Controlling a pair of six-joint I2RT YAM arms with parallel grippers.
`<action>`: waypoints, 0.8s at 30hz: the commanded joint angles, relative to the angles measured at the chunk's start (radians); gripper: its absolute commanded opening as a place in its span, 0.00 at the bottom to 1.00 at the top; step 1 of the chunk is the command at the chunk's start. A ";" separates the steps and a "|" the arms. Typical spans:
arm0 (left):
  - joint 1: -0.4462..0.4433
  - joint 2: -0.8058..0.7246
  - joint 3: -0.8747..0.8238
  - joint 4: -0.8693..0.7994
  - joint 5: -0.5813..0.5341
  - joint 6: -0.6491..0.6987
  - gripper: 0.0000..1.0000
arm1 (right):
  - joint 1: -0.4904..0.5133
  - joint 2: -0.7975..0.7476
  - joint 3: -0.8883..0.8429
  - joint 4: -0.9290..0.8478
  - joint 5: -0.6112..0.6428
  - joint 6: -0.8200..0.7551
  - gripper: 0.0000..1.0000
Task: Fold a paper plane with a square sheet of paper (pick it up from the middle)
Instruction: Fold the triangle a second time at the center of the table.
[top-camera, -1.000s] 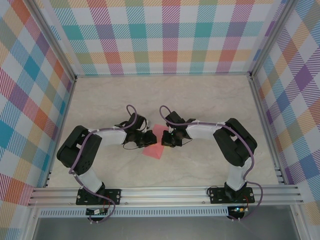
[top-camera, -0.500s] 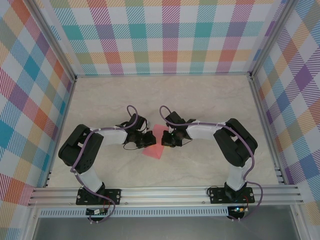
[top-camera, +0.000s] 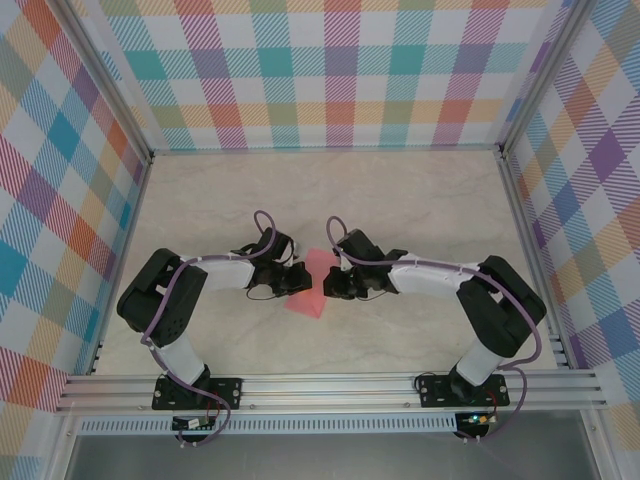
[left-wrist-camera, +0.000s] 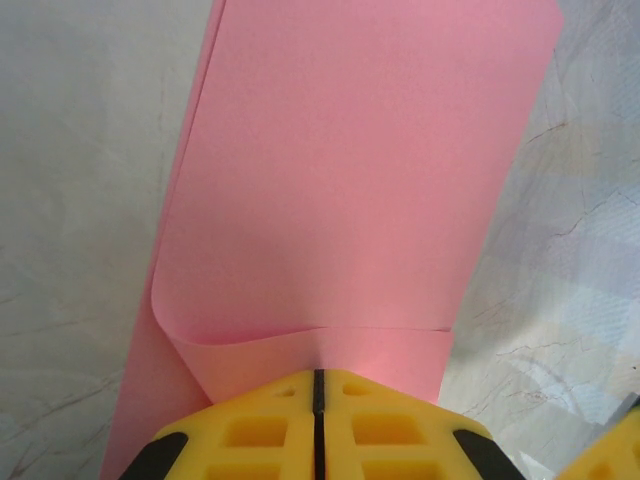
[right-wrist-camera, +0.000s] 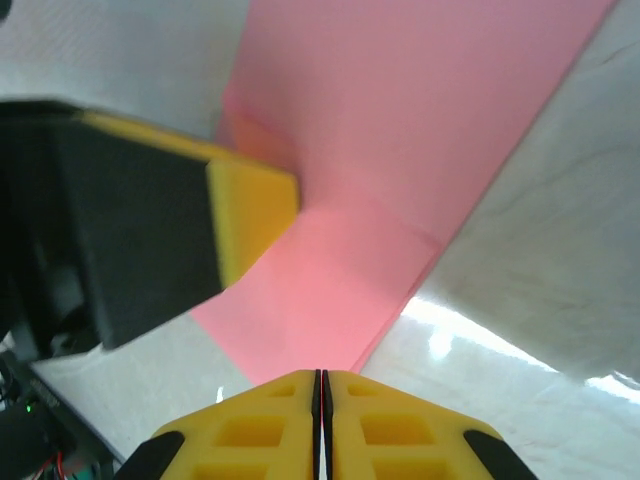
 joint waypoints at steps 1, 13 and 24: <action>-0.007 0.075 -0.052 -0.077 -0.074 0.001 0.08 | 0.051 -0.008 -0.011 0.033 -0.006 0.019 0.11; -0.007 0.076 -0.055 -0.070 -0.066 -0.009 0.08 | 0.120 0.105 0.026 0.028 0.012 0.044 0.11; -0.007 0.072 -0.056 -0.067 -0.060 -0.010 0.08 | 0.119 0.106 0.043 0.019 0.018 0.039 0.11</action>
